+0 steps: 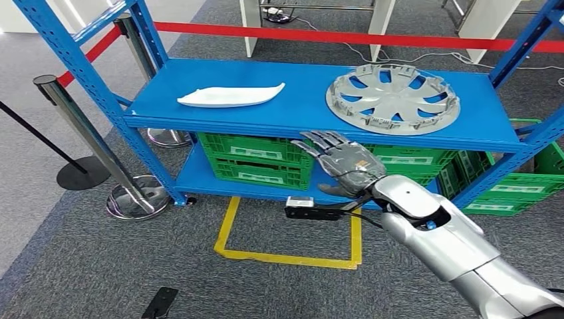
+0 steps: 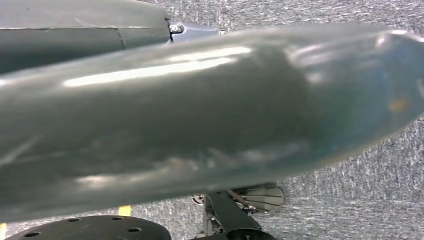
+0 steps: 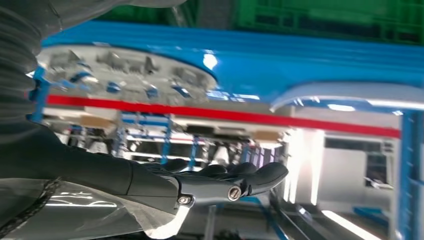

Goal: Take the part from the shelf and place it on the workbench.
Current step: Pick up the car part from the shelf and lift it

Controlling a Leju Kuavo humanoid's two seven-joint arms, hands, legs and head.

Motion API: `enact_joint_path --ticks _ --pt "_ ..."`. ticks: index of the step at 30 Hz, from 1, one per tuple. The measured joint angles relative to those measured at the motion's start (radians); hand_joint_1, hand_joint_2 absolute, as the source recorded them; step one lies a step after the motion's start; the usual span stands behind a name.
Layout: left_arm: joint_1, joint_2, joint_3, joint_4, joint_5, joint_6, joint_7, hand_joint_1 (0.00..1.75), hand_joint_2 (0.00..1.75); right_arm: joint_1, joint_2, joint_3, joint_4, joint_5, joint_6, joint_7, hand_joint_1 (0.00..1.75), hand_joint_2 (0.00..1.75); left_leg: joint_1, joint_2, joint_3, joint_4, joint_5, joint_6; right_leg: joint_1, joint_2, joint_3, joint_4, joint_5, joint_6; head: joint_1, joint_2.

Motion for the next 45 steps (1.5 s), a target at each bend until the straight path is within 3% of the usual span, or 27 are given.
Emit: enact_joint_path --ticks 8,13,16,19,21,24,25,26,27,29,30,31,35,37,39,40,41,42,44,45 --pt "0.006 0.016 0.011 0.0 0.001 -0.005 0.007 0.0 0.0 0.032 -0.028 0.007 0.062 0.046 -0.063 0.039 0.0 1.75 -0.001 0.0 -0.001 0.002 0.0 0.0 -0.002 0.0 0.0 -0.001 0.001 0.001 0.0 0.0" --pt "0.006 0.019 0.013 0.0 -0.046 -0.009 0.027 0.0 0.0 0.097 -0.033 -0.013 0.059 0.172 -0.242 0.096 0.0 1.75 -0.004 -0.001 -0.003 0.005 -0.001 0.002 -0.006 0.0 -0.001 -0.001 0.003 0.005 0.0 0.0" --pt "0.008 0.021 0.0 0.0 -0.092 0.002 0.053 0.0 0.0 0.148 -0.028 -0.039 0.047 0.245 -0.319 0.133 0.0 1.75 -0.008 -0.001 -0.007 0.009 -0.002 0.009 -0.009 0.0 -0.002 -0.002 0.006 0.01 0.0 0.0" --pt "0.009 0.024 -0.024 0.001 -0.126 0.005 0.069 0.0 0.0 0.171 -0.015 -0.065 0.035 0.27 -0.33 0.139 0.0 1.75 -0.008 0.001 -0.008 -0.002 0.008 0.025 -0.011 0.0 -0.008 -0.006 0.008 0.021 0.0 0.0" --pt "0.008 0.024 -0.031 0.001 -0.127 -0.001 0.069 0.0 0.0 0.175 -0.007 -0.086 0.029 0.259 -0.33 0.127 0.0 1.75 -0.003 0.004 -0.006 -0.018 0.02 0.038 -0.009 0.0 -0.037 0.041 -0.019 0.024 0.002 0.0" --pt "0.01 0.023 -0.034 0.002 -0.124 -0.02 0.065 0.0 0.0 0.189 0.005 -0.115 0.024 0.225 -0.33 0.1 0.0 1.75 -0.002 0.004 -0.008 -0.023 0.024 0.043 -0.008 0.0 -0.138 0.227 -0.089 0.025 0.004 0.0" --pt "0.011 0.023 -0.035 0.004 -0.124 -0.026 0.062 0.0 0.0 0.197 0.007 -0.121 0.023 0.219 -0.329 0.096 0.0 1.75 -0.003 0.003 -0.007 -0.022 0.023 0.043 -0.008 0.0 -0.16 0.262 -0.088 0.025 0.004 0.0" --pt "0.011 0.022 -0.036 0.005 -0.124 -0.031 0.059 0.0 0.0 0.204 0.008 -0.128 0.02 0.216 -0.328 0.095 0.0 1.75 -0.003 0.002 -0.006 -0.022 0.022 0.042 -0.009 0.0 -0.167 0.261 -0.069 0.025 0.005 0.0" --pt "0.012 0.021 -0.036 0.006 -0.124 -0.035 0.056 0.0 0.0 0.21 0.009 -0.135 0.015 0.213 -0.328 0.093 0.0 1.75 -0.003 0.001 -0.003 -0.021 0.02 0.04 -0.009 -0.001 -0.153 0.22 -0.032 0.023 0.005 0.0" --pt "0.012 0.018 -0.037 0.007 -0.125 -0.039 0.053 0.0 0.0 0.214 0.009 -0.148 0.005 0.21 -0.326 0.088 0.0 1.75 -0.004 0.0 0.002 -0.018 0.012 0.031 -0.007 -0.002 -0.1 0.093 0.038 0.018 0.005 0.0" --pt "0.012 0.017 -0.037 0.007 -0.125 -0.041 0.052 0.0 0.0 0.214 0.009 -0.152 0.001 0.209 -0.325 0.085 0.0 1.75 -0.006 0.0 -0.001 -0.014 0.009 0.026 -0.006 -0.002 -0.078 0.044 0.052 0.013 0.005 0.0" --pt "0.011 0.017 -0.037 0.008 -0.126 -0.043 0.052 0.0 0.0 0.215 0.009 -0.155 -0.003 0.209 -0.324 0.083 0.0 1.75 -0.007 0.001 -0.005 -0.011 0.008 0.02 -0.003 -0.002 -0.066 0.018 0.053 0.009 0.004 0.0" --pt "0.011 0.016 -0.037 0.009 -0.129 -0.052 0.052 0.0 0.0 0.225 0.01 -0.17 -0.013 0.207 -0.319 0.085 0.0 1.75 -0.004 0.003 -0.017 0.007 -0.005 0.003 -0.003 0.0 -0.062 0.007 0.044 -0.011 0.003 0.0" --pt "0.01 0.016 -0.038 0.009 -0.129 -0.053 0.052 0.0 0.0 0.224 0.013 -0.175 -0.018 0.205 -0.318 0.085 0.0 1.75 -0.002 0.003 -0.056 0.088 -0.048 -0.008 -0.008 -0.001 -0.058 0.003 0.045 -0.02 0.0 0.0" --pt "0.011 0.016 -0.038 0.01 -0.129 -0.055 0.052 0.0 0.0 0.225 0.014 -0.176 -0.02 0.205 -0.318 0.086 0.0 1.75 0.001 0.002 -0.122 0.213 -0.092 -0.014 -0.008 -0.002 -0.057 0.003 0.043 -0.025 -0.001 0.0" --pt "0.013 0.016 -0.038 0.012 -0.129 -0.056 0.052 0.0 0.0 0.227 0.015 -0.177 -0.02 0.205 -0.317 0.086 0.0 1.75 0.002 0.002 -0.146 0.253 -0.094 -0.016 -0.008 -0.001 -0.057 0.003 0.043 -0.025 -0.001 0.0" --pt "0.014 0.016 -0.039 0.013 -0.129 -0.058 0.052 0.0 0.0 0.228 0.015 -0.177 -0.02 0.206 -0.316 0.09 0.0 1.75 0.003 0.002 -0.156 0.259 -0.078 -0.017 -0.008 -0.001 -0.056 0.003 0.042 -0.026 -0.001 0.0" --pt "0.014 0.016 -0.039 0.013 -0.13 -0.06 0.052 0.0 0.0 0.229 0.015 -0.178 -0.02 0.209 -0.314 0.097 0.0 1.75 0.003 0.002 -0.149 0.229 -0.045 -0.017 -0.008 0.0 -0.054 0.003 0.042 -0.025 -0.001 0.0" --pt "0.013 0.017 -0.042 0.014 -0.131 -0.064 0.052 0.0 0.0 0.226 0.016 -0.183 -0.02 0.225 -0.308 0.123 0.0 1.75 0.004 0.002 -0.107 0.113 0.029 -0.013 -0.007 0.002 -0.051 0.003 0.04 -0.021 -0.001 0.0" --pt "0.012 0.018 -0.043 0.014 -0.133 -0.066 0.053 0.0 0.0 0.223 0.016 -0.187 -0.02 0.239 -0.305 0.139 0.0 1.75 0.003 0.002 -0.086 0.06 0.047 -0.01 -0.005 0.002 -0.052 0.004 0.039 -0.017 -0.001 0.0"
